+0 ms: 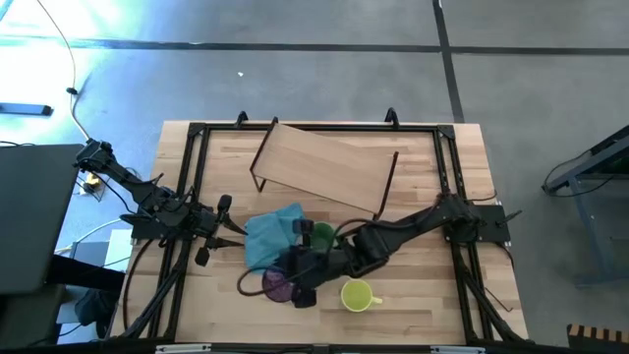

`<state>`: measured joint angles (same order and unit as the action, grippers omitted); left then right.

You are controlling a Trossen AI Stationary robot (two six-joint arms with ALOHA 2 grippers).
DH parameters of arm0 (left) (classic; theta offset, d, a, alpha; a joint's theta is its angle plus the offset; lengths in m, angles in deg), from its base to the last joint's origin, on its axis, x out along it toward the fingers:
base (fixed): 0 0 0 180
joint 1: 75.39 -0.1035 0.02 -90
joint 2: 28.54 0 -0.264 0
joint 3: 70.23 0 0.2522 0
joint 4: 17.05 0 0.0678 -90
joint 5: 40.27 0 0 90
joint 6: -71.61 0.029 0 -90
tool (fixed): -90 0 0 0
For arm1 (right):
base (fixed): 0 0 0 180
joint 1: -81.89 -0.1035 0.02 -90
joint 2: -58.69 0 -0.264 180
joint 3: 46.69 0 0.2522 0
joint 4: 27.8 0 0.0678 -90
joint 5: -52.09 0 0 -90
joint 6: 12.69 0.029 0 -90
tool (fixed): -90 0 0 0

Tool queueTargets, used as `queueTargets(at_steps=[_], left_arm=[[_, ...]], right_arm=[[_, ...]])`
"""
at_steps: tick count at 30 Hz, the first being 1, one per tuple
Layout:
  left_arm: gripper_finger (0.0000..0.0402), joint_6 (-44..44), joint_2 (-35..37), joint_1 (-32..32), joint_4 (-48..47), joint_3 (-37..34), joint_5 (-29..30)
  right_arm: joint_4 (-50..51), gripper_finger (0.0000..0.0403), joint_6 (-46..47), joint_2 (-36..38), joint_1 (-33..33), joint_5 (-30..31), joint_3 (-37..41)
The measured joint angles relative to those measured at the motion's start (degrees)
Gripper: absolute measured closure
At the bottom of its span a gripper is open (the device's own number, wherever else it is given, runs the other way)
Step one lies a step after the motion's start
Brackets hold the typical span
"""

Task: Stack small to large cups/mugs on shelf
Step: Put the purple cup on the shelf

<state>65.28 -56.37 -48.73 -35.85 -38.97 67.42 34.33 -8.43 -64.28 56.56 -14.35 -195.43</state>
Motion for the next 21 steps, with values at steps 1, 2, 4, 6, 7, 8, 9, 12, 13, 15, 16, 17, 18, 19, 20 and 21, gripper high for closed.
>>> queueTargets(at_steps=[1, 2, 4, 6, 7, 8, 9, 12, 13, 15, 16, 17, 18, 19, 20, 21], left_arm=[[0.0275, 0.0, 0.0, 0.0, 0.0, 0.0, 0.0], [0.0275, 0.0, 0.0, 0.0, -0.1, 0.0, 0.0], [0.0275, -0.1, 0.0, 0.0, -0.2, 0.0, 0.0], [0.0275, -0.2, 0.0, 0.0, -0.3, 0.0, 0.0], [0.0275, -0.2, 0.0, 0.0, -0.3, 0.0, 0.0], [0.0275, -0.2, 0.0, 0.0, -0.3, 0.0, 0.0], [0.0275, -0.2, 0.0, 0.0, -0.3, 0.0, 0.0], [0.0275, -0.2, 0.0, 0.0, -0.4, 0.0, 0.0], [0.0275, -0.2, 0.0, 0.0, -0.6, 0.0, 0.0], [0.0275, -0.2, 0.0, 0.0, -0.8, 0.0, 0.0], [0.0275, -0.2, 0.0, 0.0, -0.9, 0.0, 0.0], [0.0275, -0.2, 0.0, 0.0, -1.0, 0.0, 0.0], [0.0275, -0.2, 0.0, 0.0, -1.0, 0.0, 0.0], [0.0275, -0.2, 0.0, 0.0, -1.0, 0.0, 0.0], [0.0275, -0.2, 0.0, 0.0, -1.1, 0.0, 0.0], [0.0275, -0.2, 0.0, 0.0, -1.1, 0.0, 0.0]], right_arm=[[-0.4, 0.0403, -0.8, 0.3, -0.3, 0.7, 0.1], [-0.7, 0.0403, -1.7, 0.6, -0.5, 1.3, 0.1], [-2.1, 0.0403, -3.5, 1.2, -0.8, 2.4, 0.1], [-3.8, 0.0403, -5.6, 1.6, -1.1, 3.1, 0.0], [-4.6, 0.0403, -6.5, 1.7, -1.2, 3.2, 0.0], [-5.7, 0.0403, -7.4, 1.7, -1.2, 3.3, 0.0], [-6.3, 0.0403, -8.2, 1.8, -1.2, 3.3, 0.0], [-7.4, 0.0403, -9.6, 2.3, -1.3, 3.5, 0.0], [-7.8, 0.0403, -10.1, 2.5, -1.3, 3.6, 0.0], [-8.4, 0.0403, -11.1, 2.6, -1.3, 4.1, 0.0], [-9.2, 0.0403, -11.9, 2.6, -1.3, 4.0, 0.0], [-10.0, 0.0403, -12.5, 2.6, -1.3, 4.0, 0.0], [-10.8, 0.0403, -13.4, 2.6, -1.3, 4.0, 0.0], [-11.9, 0.0403, -14.3, 2.6, -1.3, 4.0, 0.0], [-13.0, 0.0403, -15.0, 2.6, -1.3, 4.0, 0.0], [-13.5, 0.0403, -15.7, 2.7, -1.3, 4.0, 0.0]])
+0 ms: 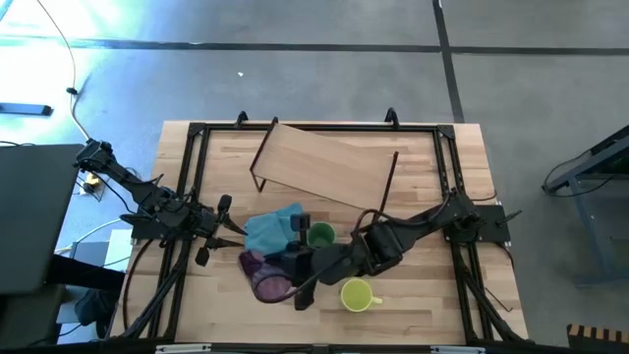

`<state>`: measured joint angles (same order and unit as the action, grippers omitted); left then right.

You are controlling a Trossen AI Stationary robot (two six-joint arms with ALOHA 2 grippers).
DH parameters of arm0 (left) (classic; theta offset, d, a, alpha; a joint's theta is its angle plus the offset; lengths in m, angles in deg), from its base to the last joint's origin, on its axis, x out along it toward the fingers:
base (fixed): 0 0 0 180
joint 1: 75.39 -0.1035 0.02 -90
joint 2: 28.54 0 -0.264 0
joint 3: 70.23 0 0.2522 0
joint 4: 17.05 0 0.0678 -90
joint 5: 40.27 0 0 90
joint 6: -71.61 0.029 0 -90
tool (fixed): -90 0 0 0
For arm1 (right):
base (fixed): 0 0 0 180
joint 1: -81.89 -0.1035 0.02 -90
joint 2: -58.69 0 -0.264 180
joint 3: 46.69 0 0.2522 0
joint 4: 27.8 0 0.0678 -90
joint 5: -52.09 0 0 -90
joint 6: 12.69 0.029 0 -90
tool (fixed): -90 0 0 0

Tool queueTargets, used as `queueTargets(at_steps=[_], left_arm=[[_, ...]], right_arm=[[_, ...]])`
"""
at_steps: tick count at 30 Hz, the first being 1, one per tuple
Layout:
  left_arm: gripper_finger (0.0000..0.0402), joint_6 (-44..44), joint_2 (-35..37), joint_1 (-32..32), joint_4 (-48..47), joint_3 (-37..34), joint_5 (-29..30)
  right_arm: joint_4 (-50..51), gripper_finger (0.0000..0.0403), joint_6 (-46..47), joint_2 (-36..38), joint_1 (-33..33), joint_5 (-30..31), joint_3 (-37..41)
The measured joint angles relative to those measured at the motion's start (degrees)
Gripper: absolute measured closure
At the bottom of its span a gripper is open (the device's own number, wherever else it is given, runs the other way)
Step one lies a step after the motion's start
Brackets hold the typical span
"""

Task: Stack small to large cups/mugs on shelf
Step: Put the purple cup on the shelf

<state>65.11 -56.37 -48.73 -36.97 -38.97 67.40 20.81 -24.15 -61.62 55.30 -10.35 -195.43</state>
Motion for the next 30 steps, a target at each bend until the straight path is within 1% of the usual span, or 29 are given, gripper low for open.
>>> queueTargets(at_steps=[6, 11, 17, 24, 30], left_arm=[[0.0275, 0.0, 0.0, 0.0, 0.0, 0.0, 0.0], [0.0275, 0.0, 0.0, 0.0, 0.0, 0.0, 0.0], [0.0275, 0.0, 0.0, 0.0, 0.0, 0.0, 0.0], [0.0275, 0.0, 0.0, 0.0, -0.1, 0.0, 0.0], [0.0275, 0.0, 0.0, 0.0, -0.1, 0.0, 0.0]], right_arm=[[-0.3, 0.0403, -1.5, 2.5, -0.4, 0.1, 0.0], [-0.7, 0.0403, -5.2, 5.6, -1.4, 0.0, 0.0], [-2.4, 0.0403, -10.3, 9.6, -2.7, -4.1, 0.0], [-3.7, 0.0403, -14.2, 12.2, -4.3, -6.6, 0.0], [-7.8, 0.0403, -18.6, 12.7, -4.7, -6.7, 0.0]])
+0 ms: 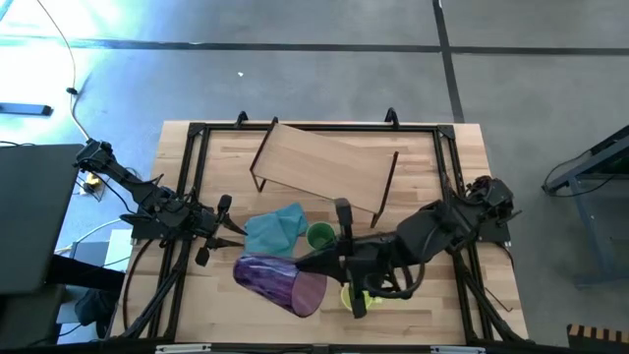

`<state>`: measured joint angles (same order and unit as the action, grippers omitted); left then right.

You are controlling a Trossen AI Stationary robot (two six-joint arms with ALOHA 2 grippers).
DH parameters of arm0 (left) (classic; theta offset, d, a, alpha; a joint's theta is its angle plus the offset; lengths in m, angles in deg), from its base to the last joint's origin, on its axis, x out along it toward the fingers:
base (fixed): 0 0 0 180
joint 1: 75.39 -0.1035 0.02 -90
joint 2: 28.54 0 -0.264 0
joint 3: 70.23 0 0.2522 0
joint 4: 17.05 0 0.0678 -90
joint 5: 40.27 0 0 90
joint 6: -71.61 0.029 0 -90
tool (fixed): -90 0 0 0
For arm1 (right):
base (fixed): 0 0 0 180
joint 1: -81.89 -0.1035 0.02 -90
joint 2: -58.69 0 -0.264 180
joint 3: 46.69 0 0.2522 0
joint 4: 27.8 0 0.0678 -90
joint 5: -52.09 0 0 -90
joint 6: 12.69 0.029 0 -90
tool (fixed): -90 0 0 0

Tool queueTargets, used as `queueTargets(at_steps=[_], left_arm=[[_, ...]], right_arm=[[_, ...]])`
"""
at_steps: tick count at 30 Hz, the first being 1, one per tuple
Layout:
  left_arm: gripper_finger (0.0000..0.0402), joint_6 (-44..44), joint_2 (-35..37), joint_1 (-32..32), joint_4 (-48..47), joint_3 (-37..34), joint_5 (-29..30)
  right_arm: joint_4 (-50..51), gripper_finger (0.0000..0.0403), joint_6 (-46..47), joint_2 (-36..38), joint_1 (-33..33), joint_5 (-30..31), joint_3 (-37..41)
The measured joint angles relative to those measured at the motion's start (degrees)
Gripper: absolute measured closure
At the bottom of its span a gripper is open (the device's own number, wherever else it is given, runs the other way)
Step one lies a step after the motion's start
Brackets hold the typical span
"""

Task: Stack small to large cups/mugs on shelf
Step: Put the purple cup on the shelf

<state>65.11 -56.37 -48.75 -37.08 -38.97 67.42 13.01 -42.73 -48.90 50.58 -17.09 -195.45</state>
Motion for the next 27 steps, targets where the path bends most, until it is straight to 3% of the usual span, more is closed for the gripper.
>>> queueTargets(at_steps=[6, 12, 18, 22, 27], left_arm=[[0.0275, 0.0, 0.0, 0.0, 0.0, 0.0, 0.0], [0.0275, 0.0, 0.0, 0.0, 0.0, 0.0, 0.0], [0.0275, 0.0, 0.0, 0.0, 0.0, 0.0, 0.0], [0.0275, 0.0, 0.0, 0.0, -0.2, 0.0, 0.0], [0.0275, 0.0, 0.0, 0.0, -0.3, 0.0, 0.0]], right_arm=[[-4.4, 0.0403, -4.6, 0.0, 0.0, 2.9, 0.0], [-7.0, 0.0403, -11.7, 0.0, -0.4, 16.6, 0.0], [-10.6, 0.0403, -18.2, 1.0, -0.3, 25.6, 0.0], [-13.4, 0.0403, -20.2, 3.4, -0.7, 26.7, 0.0], [-13.5, 0.0403, -16.6, 8.7, -1.1, 23.6, 0.0]])
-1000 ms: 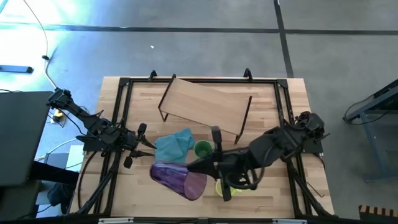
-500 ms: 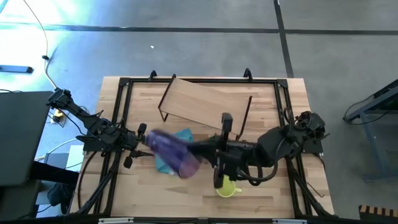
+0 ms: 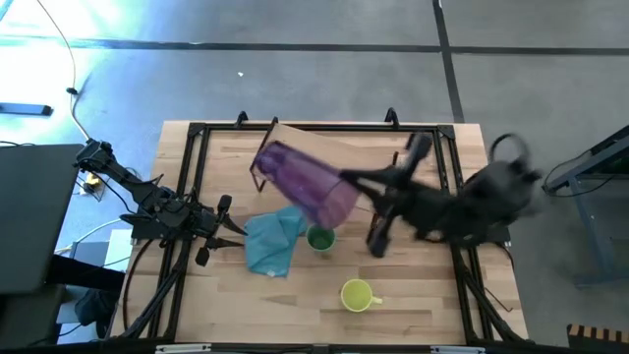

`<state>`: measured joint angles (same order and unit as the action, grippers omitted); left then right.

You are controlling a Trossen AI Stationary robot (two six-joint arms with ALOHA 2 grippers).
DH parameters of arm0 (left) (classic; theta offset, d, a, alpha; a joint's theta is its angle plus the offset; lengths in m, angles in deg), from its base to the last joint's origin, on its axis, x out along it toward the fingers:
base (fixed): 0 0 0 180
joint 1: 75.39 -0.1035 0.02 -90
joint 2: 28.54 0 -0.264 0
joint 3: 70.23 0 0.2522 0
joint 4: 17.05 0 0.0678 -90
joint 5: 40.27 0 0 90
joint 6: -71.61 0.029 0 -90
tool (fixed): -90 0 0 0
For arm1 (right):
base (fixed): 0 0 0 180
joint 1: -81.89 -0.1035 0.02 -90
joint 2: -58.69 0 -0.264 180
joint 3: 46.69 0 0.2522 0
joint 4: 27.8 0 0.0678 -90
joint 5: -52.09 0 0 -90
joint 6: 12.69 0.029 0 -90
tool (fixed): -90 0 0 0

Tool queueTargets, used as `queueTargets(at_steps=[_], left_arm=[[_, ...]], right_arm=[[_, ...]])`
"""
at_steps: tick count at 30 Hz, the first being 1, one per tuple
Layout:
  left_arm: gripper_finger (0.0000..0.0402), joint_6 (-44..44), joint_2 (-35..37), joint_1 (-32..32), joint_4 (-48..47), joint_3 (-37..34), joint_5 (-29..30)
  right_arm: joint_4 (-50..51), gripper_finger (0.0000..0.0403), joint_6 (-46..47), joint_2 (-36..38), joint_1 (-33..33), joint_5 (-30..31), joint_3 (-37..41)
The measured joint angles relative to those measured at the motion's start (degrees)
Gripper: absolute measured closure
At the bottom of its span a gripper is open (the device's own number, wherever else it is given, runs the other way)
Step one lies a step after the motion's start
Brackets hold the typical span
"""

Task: Stack small to large cups/mugs on shelf
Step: Put the purple cup on the shelf

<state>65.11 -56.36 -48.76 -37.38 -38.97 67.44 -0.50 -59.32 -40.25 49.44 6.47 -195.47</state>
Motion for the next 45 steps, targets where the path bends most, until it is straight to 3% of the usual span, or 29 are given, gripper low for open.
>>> queueTargets(at_steps=[9, 16, 21, 28, 32, 38, 45], left_arm=[[0.0275, 0.0, 0.0, 0.0, -0.1, 0.0, 1.0], [0.0275, 0.0, 0.0, 0.0, 0.0, 0.0, 1.8], [0.0275, -0.3, 0.0, 0.0, 0.0, 0.0, 2.6], [0.0275, -1.3, 0.0, 0.0, 0.1, 0.0, 2.9], [0.0275, -1.5, 0.0, 0.0, 0.1, 0.0, 3.1], [0.0275, -1.5, 0.0, 0.0, 0.1, 0.0, 4.0], [0.0275, -1.9, -0.1, 0.0, 0.3, 0.0, 4.0]], right_arm=[[4.2, 0.0403, 6.4, 7.6, -0.6, -8.9, 0.0], [10.4, 0.0403, 17.4, 13.6, 0.7, -30.3, 4.0], [9.6, 0.0403, 22.2, 19.6, 1.7, -33.5, 14.1], [-5.7, 0.0403, 22.2, 31.2, 3.2, -36.5, 36.2], [-15.4, 0.0403, 21.5, 37.9, 4.3, -35.7, 49.2], [-28.7, 0.0403, 20.1, 44.1, 7.7, -27.5, 64.4], [-30.2, 0.0403, 22.0, 45.6, 10.8, -9.8, 68.7]])
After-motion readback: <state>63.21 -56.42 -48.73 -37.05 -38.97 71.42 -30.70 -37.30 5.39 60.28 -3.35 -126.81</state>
